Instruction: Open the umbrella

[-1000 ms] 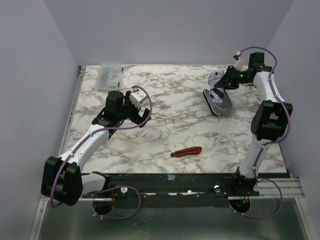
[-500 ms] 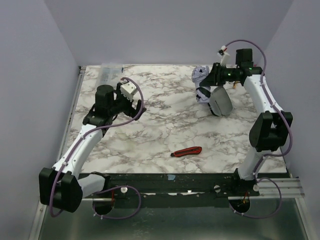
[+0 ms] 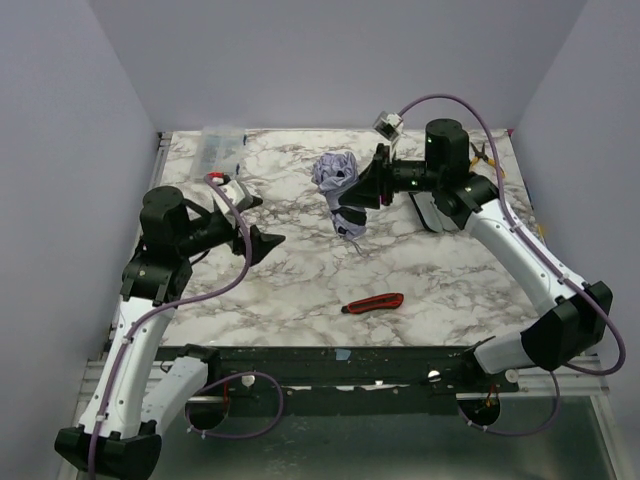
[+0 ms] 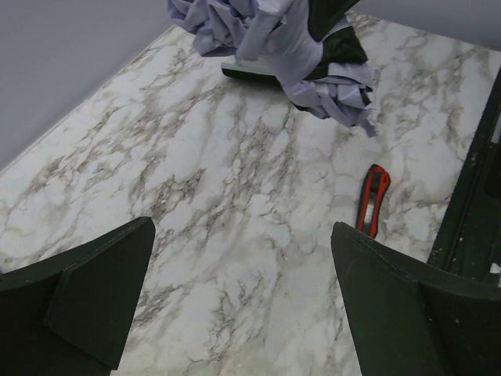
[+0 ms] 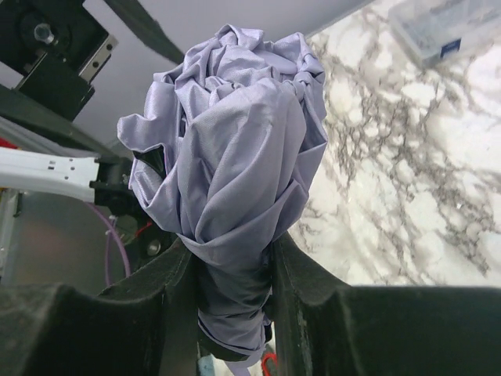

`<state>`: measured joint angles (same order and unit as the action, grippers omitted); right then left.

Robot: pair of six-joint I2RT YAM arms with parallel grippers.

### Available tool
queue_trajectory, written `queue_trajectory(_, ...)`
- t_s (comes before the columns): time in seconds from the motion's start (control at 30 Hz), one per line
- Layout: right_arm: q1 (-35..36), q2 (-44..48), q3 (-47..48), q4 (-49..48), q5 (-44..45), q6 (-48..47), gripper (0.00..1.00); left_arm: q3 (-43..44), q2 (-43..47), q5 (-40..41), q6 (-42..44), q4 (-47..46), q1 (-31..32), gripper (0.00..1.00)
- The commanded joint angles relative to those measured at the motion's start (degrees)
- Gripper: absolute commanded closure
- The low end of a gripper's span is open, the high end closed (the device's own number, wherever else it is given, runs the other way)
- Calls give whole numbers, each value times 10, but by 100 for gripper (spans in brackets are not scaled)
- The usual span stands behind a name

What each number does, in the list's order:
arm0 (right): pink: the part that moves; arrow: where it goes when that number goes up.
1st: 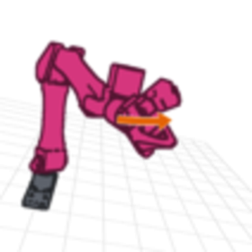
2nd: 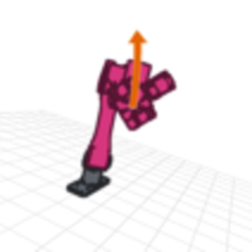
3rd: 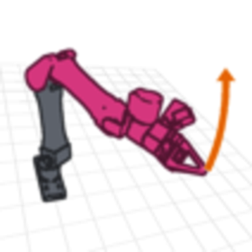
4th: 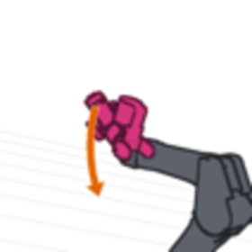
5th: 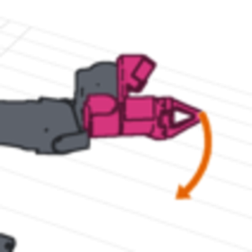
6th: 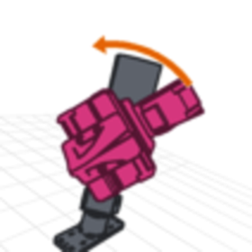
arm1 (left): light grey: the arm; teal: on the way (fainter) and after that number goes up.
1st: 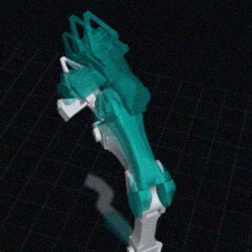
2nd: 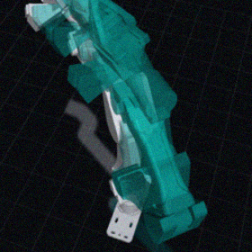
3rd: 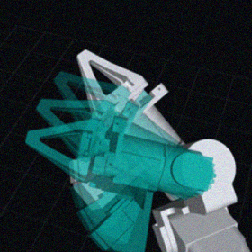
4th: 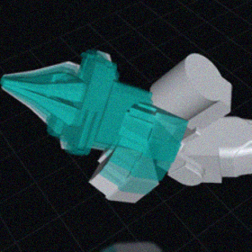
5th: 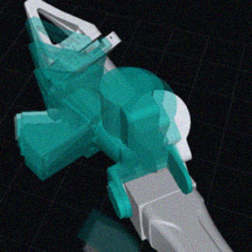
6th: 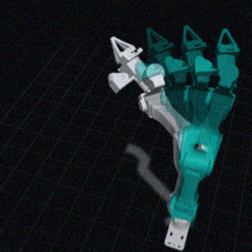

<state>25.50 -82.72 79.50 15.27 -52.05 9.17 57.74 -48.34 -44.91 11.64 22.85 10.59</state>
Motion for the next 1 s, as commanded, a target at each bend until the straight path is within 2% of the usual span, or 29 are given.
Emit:
queue_trajectory(0.0,20,11,34,-71,83,-22,99,-22,28,-77,-110,-32,-2,4)
queue_trajectory(0.13,21,-34,129,-78,196,97,99,-73,42,-97,-256,-176,-1,9)
queue_trajectory(0.2,22,-46,141,-83,248,183,99,-102,41,-73,-339,-257,0,12)
queue_trajectory(0.3,22,-49,140,-82,276,239,99,-133,26,-26,-411,-333,10,15)
queue_trajectory(0.47,22,-61,155,-73,270,303,99,-146,-17,0,-463,-411,33,13)
queue_trajectory(0.57,26,-64,151,-87,256,327,99,-123,-51,-8,-455,-402,52,11)
queue_trajectory(0.7,28,-65,146,-100,252,339,99,-106,-84,23,-461,-413,85,11)
queue_trajectory(0.97,37,-57,135,-112,249,339,99,-45,-165,65,-452,-390,132,19)
